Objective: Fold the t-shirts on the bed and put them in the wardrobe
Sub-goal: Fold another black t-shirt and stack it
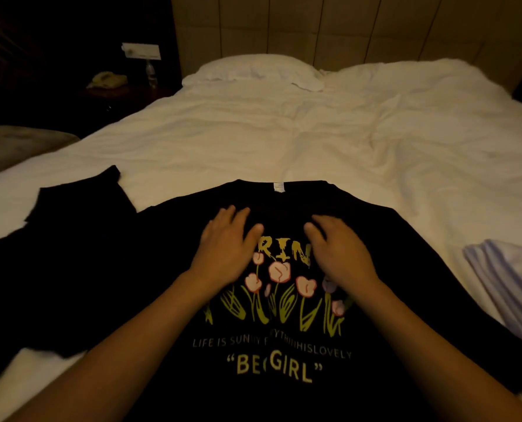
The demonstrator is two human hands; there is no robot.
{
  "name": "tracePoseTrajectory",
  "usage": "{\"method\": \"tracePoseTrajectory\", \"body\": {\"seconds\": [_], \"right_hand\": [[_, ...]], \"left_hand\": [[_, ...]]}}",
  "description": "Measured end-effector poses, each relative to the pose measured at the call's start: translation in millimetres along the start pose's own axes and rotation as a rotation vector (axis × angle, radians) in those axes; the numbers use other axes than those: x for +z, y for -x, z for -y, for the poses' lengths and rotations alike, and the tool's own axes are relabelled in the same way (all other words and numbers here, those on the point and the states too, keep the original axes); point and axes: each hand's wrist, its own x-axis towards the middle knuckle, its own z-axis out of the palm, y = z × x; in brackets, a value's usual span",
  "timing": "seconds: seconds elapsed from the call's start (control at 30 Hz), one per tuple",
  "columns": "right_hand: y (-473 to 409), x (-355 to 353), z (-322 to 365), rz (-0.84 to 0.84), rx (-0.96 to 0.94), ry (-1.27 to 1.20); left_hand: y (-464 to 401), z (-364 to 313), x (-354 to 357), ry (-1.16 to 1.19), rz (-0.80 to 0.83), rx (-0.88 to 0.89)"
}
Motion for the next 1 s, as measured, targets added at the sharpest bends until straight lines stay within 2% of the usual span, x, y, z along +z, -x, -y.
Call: {"method": "tracePoseTrajectory", "body": {"seconds": [0.1, 0.33, 0.67, 1.0], "right_hand": [[36, 7, -3, 0.113, 0.024, 0.131], [109, 2, -16, 0.108, 0.075, 0.23], [258, -33, -8, 0.24, 0.074, 0.221], [395, -49, -8, 0.14, 0.026, 0.187]], "left_hand": [[41, 2, 6, -0.081, 0.095, -0.004], [112, 22, -11, -0.237, 0.129, -0.035], [262, 8, -41, -0.158, 0.155, -0.106], [397, 1, -55, -0.104, 0.092, -0.084]]}}
